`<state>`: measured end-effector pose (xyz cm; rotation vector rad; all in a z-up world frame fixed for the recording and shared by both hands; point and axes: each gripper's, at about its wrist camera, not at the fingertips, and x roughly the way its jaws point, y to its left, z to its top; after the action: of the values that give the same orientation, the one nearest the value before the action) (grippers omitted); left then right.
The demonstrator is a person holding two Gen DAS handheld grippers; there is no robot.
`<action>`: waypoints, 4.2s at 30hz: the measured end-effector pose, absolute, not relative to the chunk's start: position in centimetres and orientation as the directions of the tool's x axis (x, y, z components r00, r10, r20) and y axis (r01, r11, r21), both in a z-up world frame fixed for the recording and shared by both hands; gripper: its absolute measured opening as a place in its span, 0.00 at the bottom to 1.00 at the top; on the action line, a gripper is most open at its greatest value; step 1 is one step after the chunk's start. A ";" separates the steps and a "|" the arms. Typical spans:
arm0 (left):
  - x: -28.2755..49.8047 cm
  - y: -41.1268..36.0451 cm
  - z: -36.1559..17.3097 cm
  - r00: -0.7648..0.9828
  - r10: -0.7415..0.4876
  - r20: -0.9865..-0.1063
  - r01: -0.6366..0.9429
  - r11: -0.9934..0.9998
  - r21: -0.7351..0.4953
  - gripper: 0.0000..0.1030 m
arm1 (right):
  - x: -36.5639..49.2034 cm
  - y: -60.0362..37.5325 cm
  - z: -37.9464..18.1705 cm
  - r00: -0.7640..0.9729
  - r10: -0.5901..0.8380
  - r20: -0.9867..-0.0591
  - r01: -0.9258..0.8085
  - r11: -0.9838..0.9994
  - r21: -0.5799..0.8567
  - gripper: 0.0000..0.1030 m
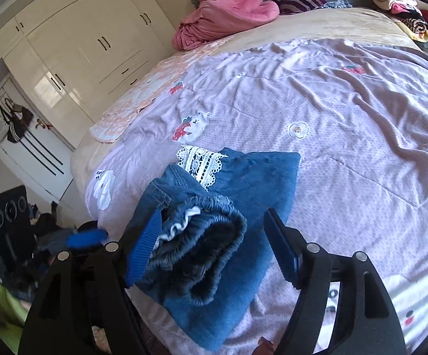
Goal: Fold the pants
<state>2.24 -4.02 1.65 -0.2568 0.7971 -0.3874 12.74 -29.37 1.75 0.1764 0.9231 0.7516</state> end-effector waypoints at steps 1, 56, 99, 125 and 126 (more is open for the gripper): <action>2.3 -3.4 1.7 0.646 -0.408 -0.646 0.220 0.909 -0.355 0.56 | 12.5 -29.4 2.0 0.371 0.664 -0.650 -0.513 0.730 0.453 0.69; 1.8 -12.1 -4.0 0.453 -0.531 -0.716 0.503 0.815 -0.286 0.23 | 18.1 -17.8 -2.0 0.177 0.472 -0.864 -0.697 0.680 0.229 0.43; 2.4 -11.8 -3.9 0.448 -0.530 -0.720 0.475 0.823 -0.310 0.23 | 19.2 -17.8 -2.0 0.332 0.439 -0.835 -0.606 0.778 0.167 0.26; 5.3 -1.1 -0.6 0.573 -0.333 -0.749 0.202 0.943 -0.265 0.40 | 0.9 -21.1 1.6 0.345 0.590 -0.730 -0.795 0.597 0.107 0.47; 5.8 -1.4 -0.8 0.561 -0.338 -0.755 0.212 0.941 -0.264 0.40 | 0.1 -20.2 1.1 0.340 0.581 -0.739 -0.816 0.573 0.075 0.46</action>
<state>5.79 -1.42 -0.82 -0.1487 0.9202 -0.3257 0.06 -20.22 1.09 -0.3348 0.8046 0.9314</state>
